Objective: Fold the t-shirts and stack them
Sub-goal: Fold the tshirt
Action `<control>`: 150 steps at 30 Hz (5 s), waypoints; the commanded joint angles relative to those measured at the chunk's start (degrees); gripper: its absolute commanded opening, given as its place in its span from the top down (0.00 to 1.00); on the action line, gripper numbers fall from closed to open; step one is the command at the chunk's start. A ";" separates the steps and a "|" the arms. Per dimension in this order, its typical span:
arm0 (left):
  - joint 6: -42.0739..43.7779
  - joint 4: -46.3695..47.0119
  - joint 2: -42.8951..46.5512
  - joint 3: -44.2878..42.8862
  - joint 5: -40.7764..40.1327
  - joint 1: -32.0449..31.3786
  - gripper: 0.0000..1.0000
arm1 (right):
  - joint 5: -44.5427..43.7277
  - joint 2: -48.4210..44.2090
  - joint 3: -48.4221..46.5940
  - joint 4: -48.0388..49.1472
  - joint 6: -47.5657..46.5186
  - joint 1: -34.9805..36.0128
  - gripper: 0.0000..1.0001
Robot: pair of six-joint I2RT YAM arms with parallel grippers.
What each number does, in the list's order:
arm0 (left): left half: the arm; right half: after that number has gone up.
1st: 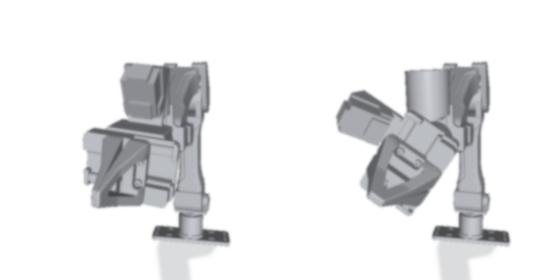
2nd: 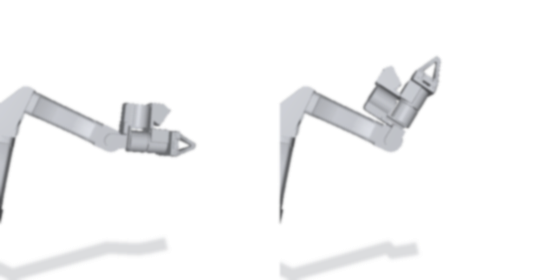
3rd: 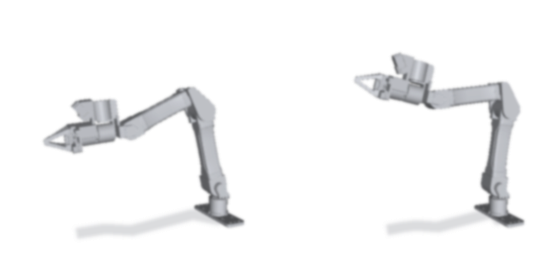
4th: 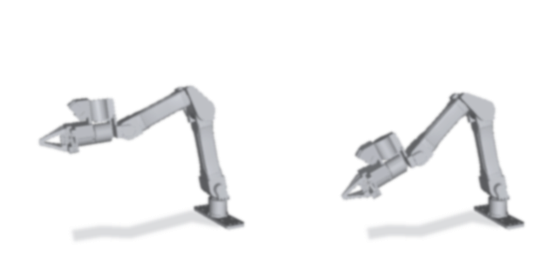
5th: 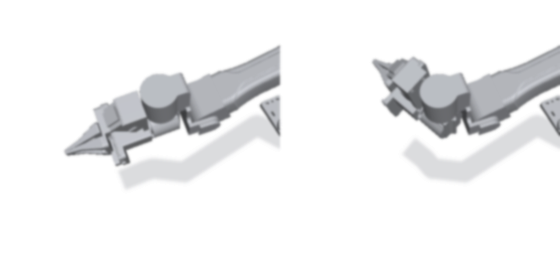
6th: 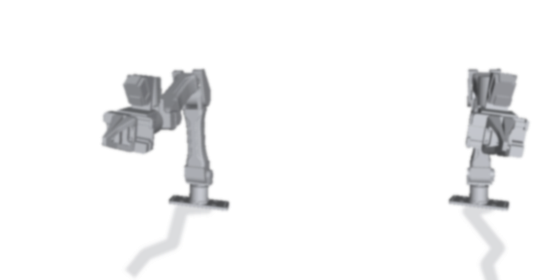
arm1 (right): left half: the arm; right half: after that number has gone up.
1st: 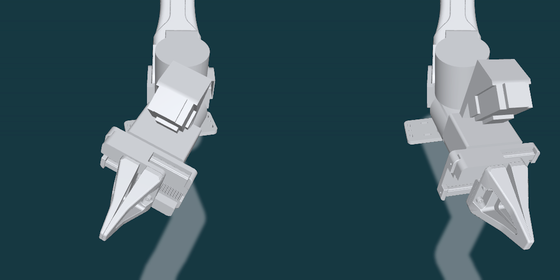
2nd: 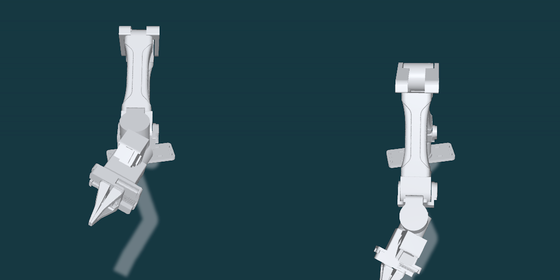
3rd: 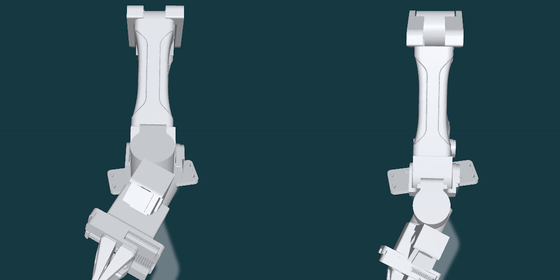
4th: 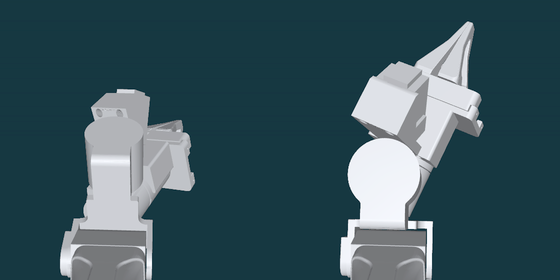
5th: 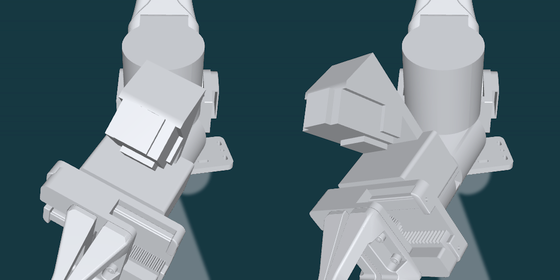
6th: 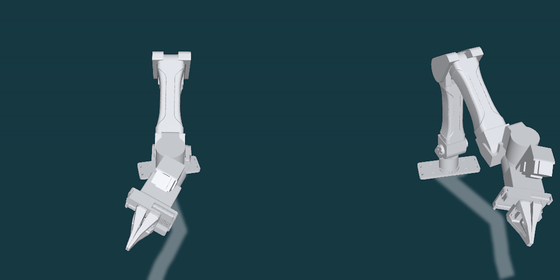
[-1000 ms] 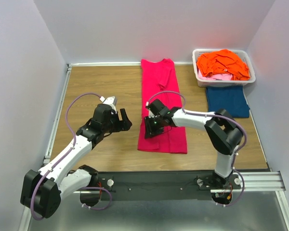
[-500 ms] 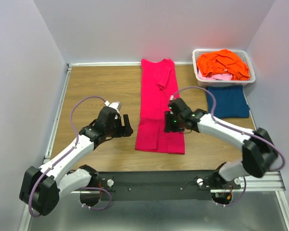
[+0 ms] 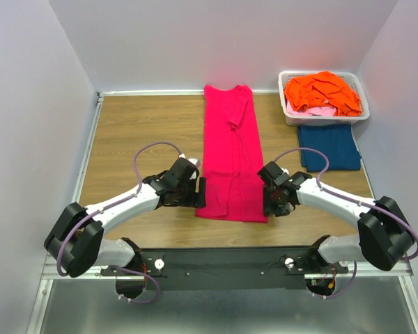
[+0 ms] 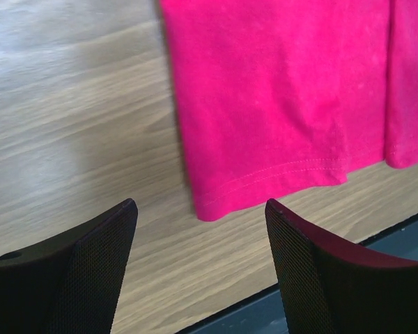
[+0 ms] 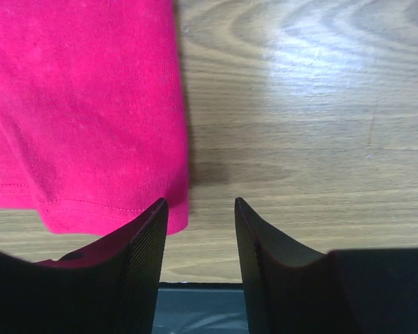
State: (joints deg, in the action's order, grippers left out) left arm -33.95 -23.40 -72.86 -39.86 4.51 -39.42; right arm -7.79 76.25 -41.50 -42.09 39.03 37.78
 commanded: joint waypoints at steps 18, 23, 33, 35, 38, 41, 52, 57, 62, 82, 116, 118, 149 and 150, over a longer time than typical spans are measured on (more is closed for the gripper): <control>-0.76 -2.26 -3.78 -4.26 -3.37 -4.35 0.20 | 3.13 -1.63 1.59 2.09 3.95 -0.25 0.52; -0.67 -2.53 -3.87 -4.44 -3.55 -4.61 0.20 | 4.19 0.30 3.44 4.47 3.87 -0.25 0.53; -0.50 -2.53 -5.45 -4.35 -3.63 -4.88 0.30 | 4.10 1.45 5.46 4.64 3.43 -0.25 0.53; -0.59 -2.53 -5.36 -4.35 -3.90 -4.88 0.35 | 4.01 1.45 5.90 4.91 3.25 -0.25 0.53; -0.50 -2.70 -5.80 -4.61 -4.07 -4.97 0.35 | 4.54 2.06 6.16 5.08 2.99 -0.25 0.62; -0.32 -2.79 -6.42 -4.70 -4.07 -5.05 0.35 | 5.24 3.29 6.16 5.17 2.64 -0.25 0.75; -0.32 -4.20 -8.88 -5.58 -4.07 -5.84 0.33 | 5.95 3.29 6.25 5.26 2.11 -0.25 0.99; -0.50 -5.87 -10.98 -6.64 -7.67 -6.90 0.39 | 6.38 3.12 6.25 5.52 1.67 -0.34 0.99; -0.76 -6.75 -13.18 -7.78 -9.61 -7.43 0.51 | 6.65 3.20 6.51 5.87 1.58 -0.25 0.99; -2.68 -12.01 -15.22 -8.57 -7.50 -13.22 1.00 | 14.28 0.84 3.44 4.38 0.00 -0.16 0.99; 9.52 4.59 -24.16 -29.22 -11.89 8.13 1.00 | -4.60 27.28 -41.99 0.59 -18.98 -9.12 0.99; 10.22 4.33 -27.06 -31.68 -12.60 8.65 1.00 | -3.90 30.18 -43.84 1.30 -19.60 -10.18 0.99; 10.49 11.89 -36.57 -36.70 -14.53 13.40 0.51 | -1.70 43.20 -54.66 6.67 -23.12 -13.96 0.76; 10.40 11.71 -34.74 -36.00 -14.79 13.40 0.48 | -1.70 42.50 -54.48 6.67 -23.20 -13.96 0.69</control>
State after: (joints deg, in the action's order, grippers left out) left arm -23.51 -12.78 -110.63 -75.68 -7.70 -26.30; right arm -9.28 120.03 -94.67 -36.88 16.40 24.14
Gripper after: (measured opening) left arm 0.470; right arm 0.227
